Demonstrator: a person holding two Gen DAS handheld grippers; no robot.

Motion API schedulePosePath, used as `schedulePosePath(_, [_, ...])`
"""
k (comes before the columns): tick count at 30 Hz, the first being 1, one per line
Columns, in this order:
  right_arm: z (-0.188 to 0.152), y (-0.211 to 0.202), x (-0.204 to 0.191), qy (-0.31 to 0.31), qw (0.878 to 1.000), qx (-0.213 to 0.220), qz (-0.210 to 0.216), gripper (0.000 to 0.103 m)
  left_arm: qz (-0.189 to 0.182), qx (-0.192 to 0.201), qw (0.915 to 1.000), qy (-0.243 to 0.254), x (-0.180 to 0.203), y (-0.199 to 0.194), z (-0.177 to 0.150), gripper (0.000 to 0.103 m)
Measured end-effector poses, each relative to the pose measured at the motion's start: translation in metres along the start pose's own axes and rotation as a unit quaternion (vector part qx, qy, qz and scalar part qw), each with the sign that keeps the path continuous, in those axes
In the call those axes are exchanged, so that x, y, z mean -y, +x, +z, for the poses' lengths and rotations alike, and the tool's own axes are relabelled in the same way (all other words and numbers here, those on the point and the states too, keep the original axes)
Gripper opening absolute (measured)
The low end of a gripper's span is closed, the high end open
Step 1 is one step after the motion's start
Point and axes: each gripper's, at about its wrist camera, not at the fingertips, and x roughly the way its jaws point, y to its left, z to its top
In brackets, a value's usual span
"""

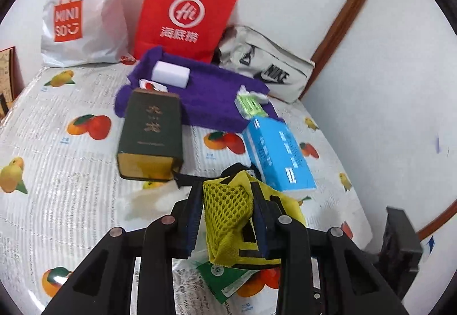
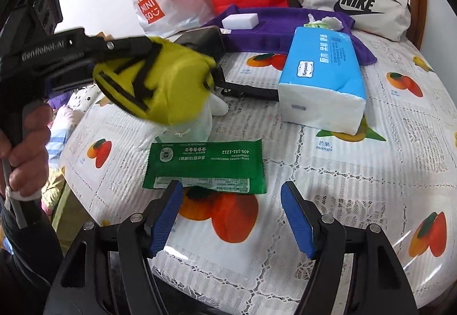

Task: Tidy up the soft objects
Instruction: 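Move the left tool to the yellow mesh pouch and grasp it, then lift the yellow mesh pouch with the left tool while the right tool approaches the green sachet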

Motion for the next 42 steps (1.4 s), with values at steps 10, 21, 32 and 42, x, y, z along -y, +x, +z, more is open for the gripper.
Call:
schedulePosePath(10, [0.003, 0.020, -0.015, -0.017, 1.000, 0.007, 0.003, 0.082, 0.075, 0.018, 0.9963, -0.037, -0.052, -0.023, -0.007, 0.030])
schedulePosePath(21, [-0.008, 0.027, -0.024, -0.139, 0.989, 0.009, -0.055, 0.087, 0.067, 0.011, 0.9950, -0.074, -0.089, -0.025, -0.028, 0.030])
schedulePosePath(32, [0.017, 0.056, -0.031, -0.239, 0.967, -0.005, -0.091, 0.087, 0.063, 0.001, 0.9946, -0.083, -0.105, -0.023, -0.027, 0.030])
schedulePosePath(42, [0.028, 0.072, -0.056, -0.306, 0.949, 0.012, -0.074, 0.087, 0.055, -0.011, 0.9942, -0.092, -0.112, -0.015, -0.029, 0.031])
